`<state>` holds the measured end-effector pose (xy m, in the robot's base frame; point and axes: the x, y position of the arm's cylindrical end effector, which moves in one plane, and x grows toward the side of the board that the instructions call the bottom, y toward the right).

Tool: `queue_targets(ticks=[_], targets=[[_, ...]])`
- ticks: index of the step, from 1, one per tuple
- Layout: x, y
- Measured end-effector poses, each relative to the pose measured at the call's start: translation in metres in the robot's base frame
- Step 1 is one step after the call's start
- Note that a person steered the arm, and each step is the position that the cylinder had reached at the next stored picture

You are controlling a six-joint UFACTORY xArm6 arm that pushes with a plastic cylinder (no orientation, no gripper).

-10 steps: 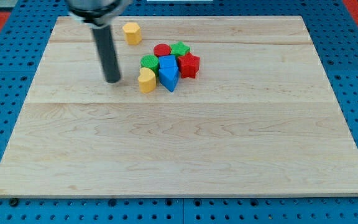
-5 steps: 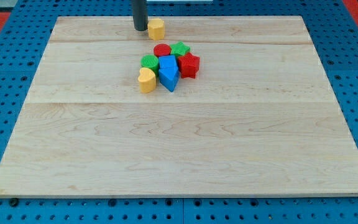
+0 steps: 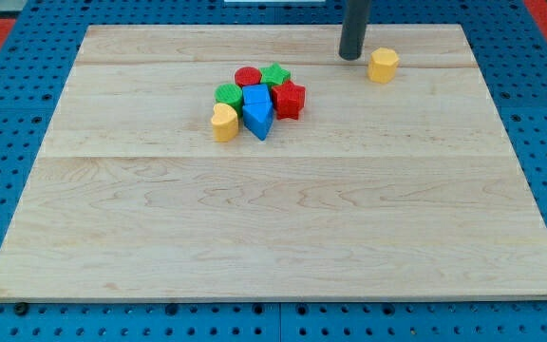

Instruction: Move the yellow hexagon slightly right and down a bit

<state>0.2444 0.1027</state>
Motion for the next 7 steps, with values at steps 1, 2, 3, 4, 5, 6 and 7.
queue_targets(ticks=[1, 2, 3, 4, 5, 6, 7], targets=[[0.003, 0.054], [0.028, 0.090], [0.044, 0.067], [0.029, 0.063], [-0.007, 0.047], [0.001, 0.042], [0.016, 0.041]])
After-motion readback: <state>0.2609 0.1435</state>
